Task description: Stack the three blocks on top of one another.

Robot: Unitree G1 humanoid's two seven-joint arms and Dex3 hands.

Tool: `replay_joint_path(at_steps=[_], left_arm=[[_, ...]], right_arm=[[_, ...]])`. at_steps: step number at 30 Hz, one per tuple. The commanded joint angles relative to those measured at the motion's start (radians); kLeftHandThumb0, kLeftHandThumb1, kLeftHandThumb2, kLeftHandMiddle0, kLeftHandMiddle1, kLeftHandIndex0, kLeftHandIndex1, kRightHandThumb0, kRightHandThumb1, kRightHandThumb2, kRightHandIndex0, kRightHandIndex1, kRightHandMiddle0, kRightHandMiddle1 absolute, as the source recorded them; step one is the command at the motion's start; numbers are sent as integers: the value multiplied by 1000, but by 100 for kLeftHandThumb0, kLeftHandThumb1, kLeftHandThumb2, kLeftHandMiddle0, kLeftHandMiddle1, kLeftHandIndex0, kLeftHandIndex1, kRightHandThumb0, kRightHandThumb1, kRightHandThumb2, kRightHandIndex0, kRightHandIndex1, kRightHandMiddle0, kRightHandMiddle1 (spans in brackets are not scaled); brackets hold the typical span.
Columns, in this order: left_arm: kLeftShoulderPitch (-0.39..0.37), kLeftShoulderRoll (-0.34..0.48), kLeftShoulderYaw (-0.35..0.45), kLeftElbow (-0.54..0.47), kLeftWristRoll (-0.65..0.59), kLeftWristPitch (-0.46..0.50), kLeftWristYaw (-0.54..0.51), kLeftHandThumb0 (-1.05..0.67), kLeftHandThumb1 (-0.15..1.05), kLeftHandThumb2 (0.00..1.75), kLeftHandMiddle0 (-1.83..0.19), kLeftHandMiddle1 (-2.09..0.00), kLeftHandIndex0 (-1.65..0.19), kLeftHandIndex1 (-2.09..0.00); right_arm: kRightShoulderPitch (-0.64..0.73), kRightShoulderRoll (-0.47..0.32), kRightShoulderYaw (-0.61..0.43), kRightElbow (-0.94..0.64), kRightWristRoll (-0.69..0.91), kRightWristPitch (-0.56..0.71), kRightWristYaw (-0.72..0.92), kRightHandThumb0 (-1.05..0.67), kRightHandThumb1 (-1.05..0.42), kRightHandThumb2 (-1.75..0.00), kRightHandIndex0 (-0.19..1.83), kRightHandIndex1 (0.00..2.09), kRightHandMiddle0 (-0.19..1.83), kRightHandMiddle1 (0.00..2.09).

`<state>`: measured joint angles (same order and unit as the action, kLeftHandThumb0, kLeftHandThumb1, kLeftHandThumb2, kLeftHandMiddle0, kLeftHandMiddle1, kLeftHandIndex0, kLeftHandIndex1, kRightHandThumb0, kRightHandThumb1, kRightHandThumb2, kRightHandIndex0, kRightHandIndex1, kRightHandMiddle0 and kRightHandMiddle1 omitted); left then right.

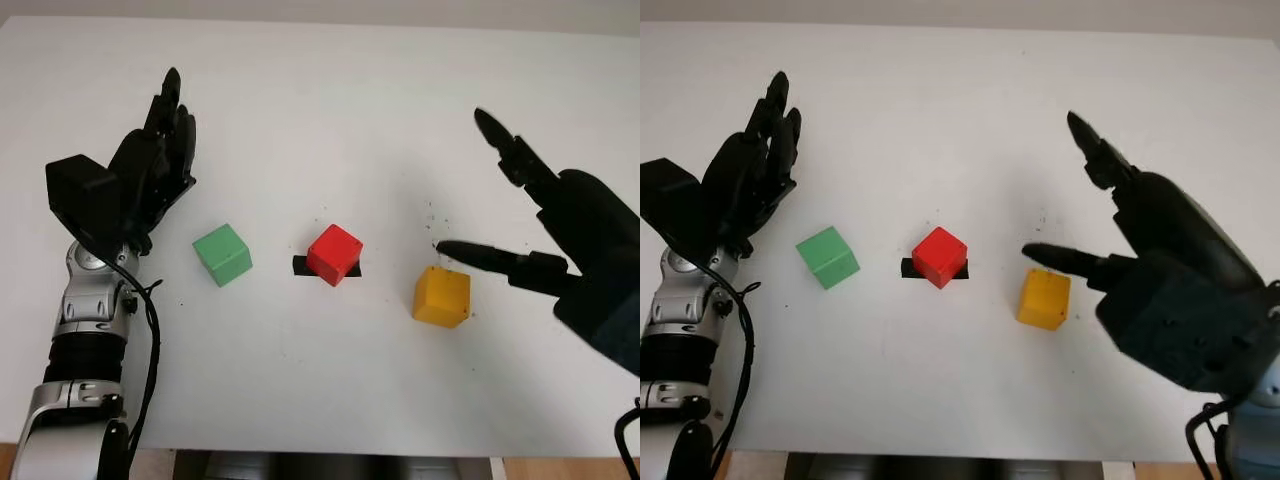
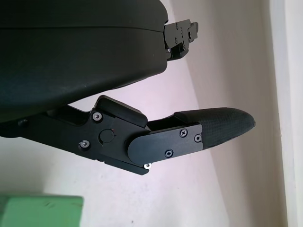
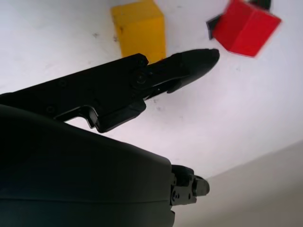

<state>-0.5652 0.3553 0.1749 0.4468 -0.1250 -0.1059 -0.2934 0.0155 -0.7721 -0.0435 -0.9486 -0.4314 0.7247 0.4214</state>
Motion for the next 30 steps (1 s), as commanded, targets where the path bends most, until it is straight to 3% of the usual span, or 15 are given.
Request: replay_joint_path(at_steps=[1, 6, 20, 30], left_arm=[[21, -1, -5, -31, 11, -15, 9, -88, 105, 64, 19, 0, 19, 0], [32, 5, -6, -49, 21, -18, 13, -89, 105, 63, 19, 0, 19, 0], [35, 28, 3, -71, 25, -15, -13, -85, 105, 65, 19, 0, 19, 0], [46, 32, -7, -88, 55, -10, 6, -85, 105, 64, 19, 0, 19, 0]], right_arm=[[39, -22, 37, -48, -56, 1, 18, -71, -93, -4, -1, 7, 8, 7], [104, -31, 92, -72, -205, -28, 66, -72, -89, -4, -1, 6, 13, 7], [181, 88, 138, 64, -441, -228, 60, -72, -80, -5, 3, 7, 26, 8], [186, 225, 131, 149, -549, -296, 31, -52, -86, -7, 7, 7, 37, 10]])
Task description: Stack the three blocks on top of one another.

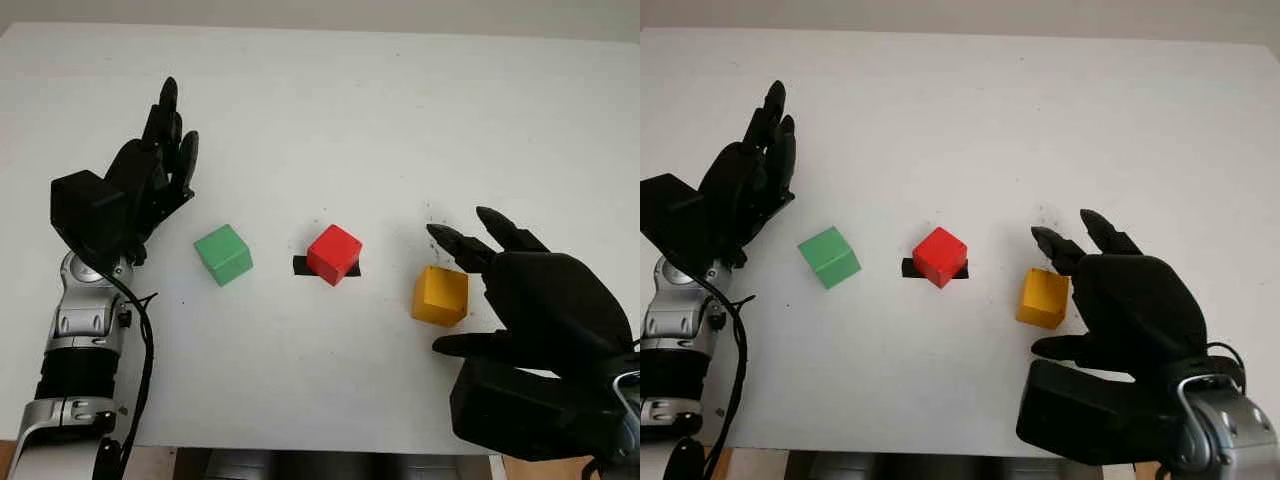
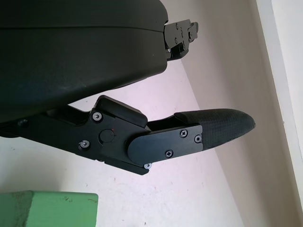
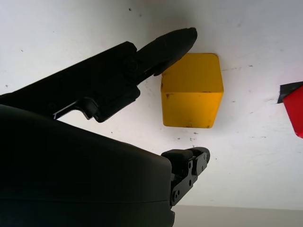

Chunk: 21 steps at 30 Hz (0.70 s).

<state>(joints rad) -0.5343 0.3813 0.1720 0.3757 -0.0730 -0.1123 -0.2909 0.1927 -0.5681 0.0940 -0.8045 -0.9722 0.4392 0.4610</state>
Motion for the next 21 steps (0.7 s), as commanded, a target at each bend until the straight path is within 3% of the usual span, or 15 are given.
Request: replay_joint_path(at_steps=[1, 6, 13, 14, 18, 21], left_arm=[[15, 4, -3, -15, 1, -7, 3, -85, 105, 64, 19, 0, 19, 0], [13, 2, -3, -8, 14, -19, 24, -86, 105, 64, 19, 0, 19, 0], [16, 2, -4, -9, 19, -18, 34, -84, 105, 64, 19, 0, 19, 0], [16, 1, -4, -10, 18, -18, 34, -84, 105, 64, 19, 0, 19, 0], [17, 2, -6, -8, 23, -22, 35, -85, 105, 63, 19, 0, 19, 0], [17, 3, -7, -9, 25, -19, 36, -85, 105, 63, 19, 0, 19, 0]], right_arm=[[9, 41, -11, 15, 0, -14, -23, -51, -86, -7, 8, 7, 38, 10], [23, 104, -45, 61, 53, -57, -90, -43, -89, -7, 14, 9, 44, 11], [31, 134, -79, 101, 113, -142, -163, -38, -94, -7, 23, 12, 55, 18], [31, 135, -84, 106, 119, -154, -171, -37, -95, -6, 25, 11, 55, 23], [32, 148, -100, 113, 146, -179, -191, -32, -99, -6, 34, 7, 35, 92], [33, 155, -106, 117, 155, -193, -204, -29, -100, -5, 37, 8, 35, 108]])
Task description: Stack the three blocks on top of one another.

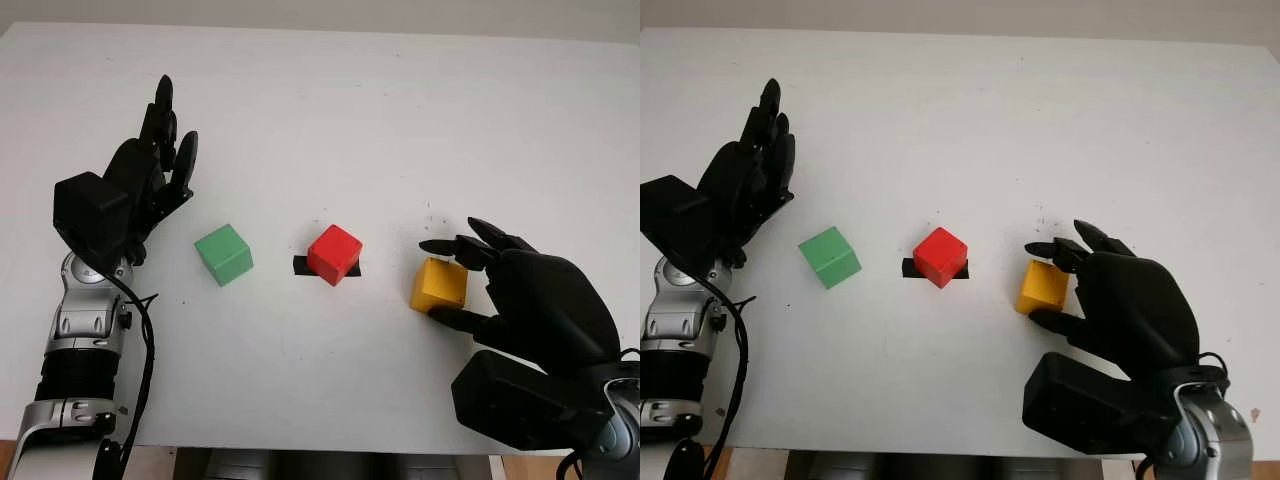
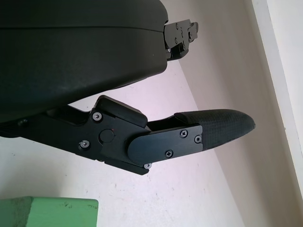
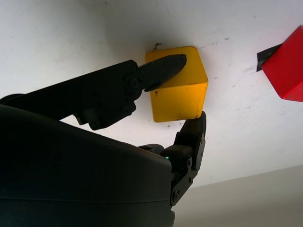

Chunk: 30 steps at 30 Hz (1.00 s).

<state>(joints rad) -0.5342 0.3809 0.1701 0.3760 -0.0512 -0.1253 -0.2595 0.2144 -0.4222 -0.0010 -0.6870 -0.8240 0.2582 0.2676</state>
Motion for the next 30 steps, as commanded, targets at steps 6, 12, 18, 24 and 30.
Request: replay_joint_path(at_steps=[6, 12, 18, 24, 30], left_arm=[[17, 4, -6, -8, 11, -10, 11, -85, 105, 62, 19, 0, 19, 0], [18, -2, -4, -4, 11, -20, 21, -84, 105, 61, 19, 0, 19, 0], [18, -5, -2, 1, 4, -25, 21, -85, 105, 60, 19, 0, 19, 0], [18, -12, -2, 3, 4, -27, 30, -85, 105, 58, 19, 0, 19, 0], [22, -14, -7, 4, 11, -38, 34, -83, 105, 57, 19, 0, 19, 0]], right_arm=[[1, -9, -18, 3, -10, -32, 0, -25, -101, -5, 43, 9, 33, 131], [-26, -28, -24, -8, -42, -22, 60, -25, -100, -5, 44, 9, 31, 134], [-77, -48, -58, -20, -51, -31, 87, -27, -98, -5, 46, 9, 35, 130], [-171, -68, -106, -38, -17, -13, 160, -26, -94, -5, 51, 9, 48, 115], [-314, -59, -186, -53, 201, 56, 222, -24, -93, -5, 52, 8, 50, 114]])
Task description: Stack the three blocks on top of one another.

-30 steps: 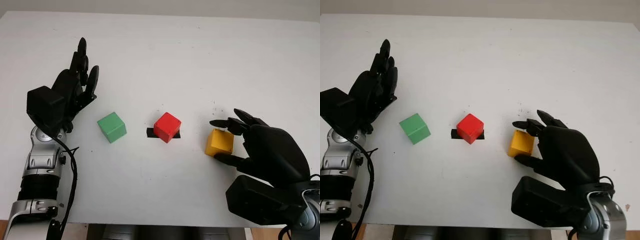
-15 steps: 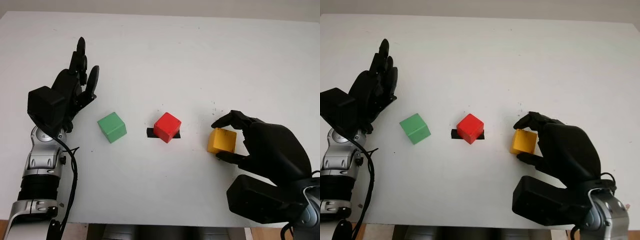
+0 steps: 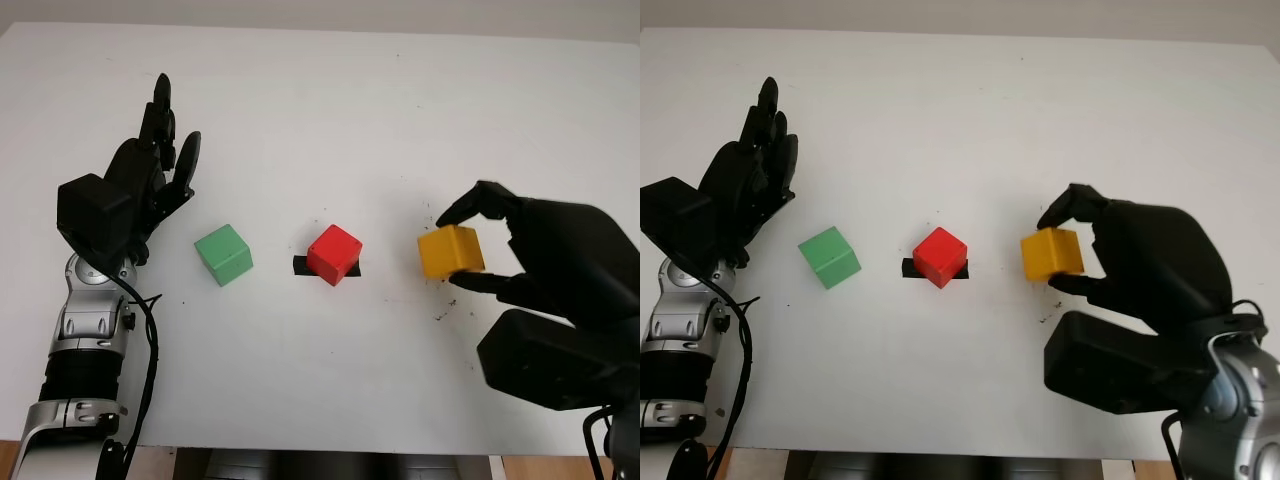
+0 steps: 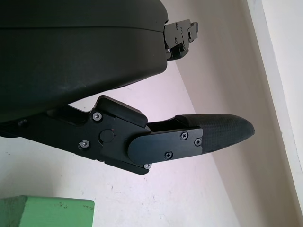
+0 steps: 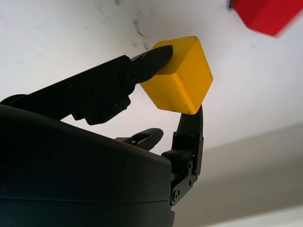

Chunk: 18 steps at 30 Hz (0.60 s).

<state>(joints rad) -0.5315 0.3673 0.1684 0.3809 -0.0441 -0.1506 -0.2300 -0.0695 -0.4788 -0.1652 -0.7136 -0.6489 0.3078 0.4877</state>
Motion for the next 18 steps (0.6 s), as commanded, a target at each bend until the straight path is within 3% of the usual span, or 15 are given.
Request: replay_joint_path(at_steps=[1, 11, 18], left_arm=[[20, 0, -6, -2, 6, -14, 5, -83, 105, 57, 19, 0, 19, 0], [28, -8, -13, -29, 7, 3, 16, -83, 105, 57, 19, 0, 19, 0], [24, -8, -15, -32, 3, 6, 16, -84, 105, 56, 19, 0, 19, 0]], right_arm=[[-44, -7, -26, -25, 45, 7, 1, -24, -92, -5, 53, 9, 51, 115], [-334, -90, 8, 116, 252, 81, 74, -17, -85, -5, 59, 10, 62, 109], [-458, -86, 93, 304, 346, 20, 54, -22, -89, -6, 56, 8, 43, 144]])
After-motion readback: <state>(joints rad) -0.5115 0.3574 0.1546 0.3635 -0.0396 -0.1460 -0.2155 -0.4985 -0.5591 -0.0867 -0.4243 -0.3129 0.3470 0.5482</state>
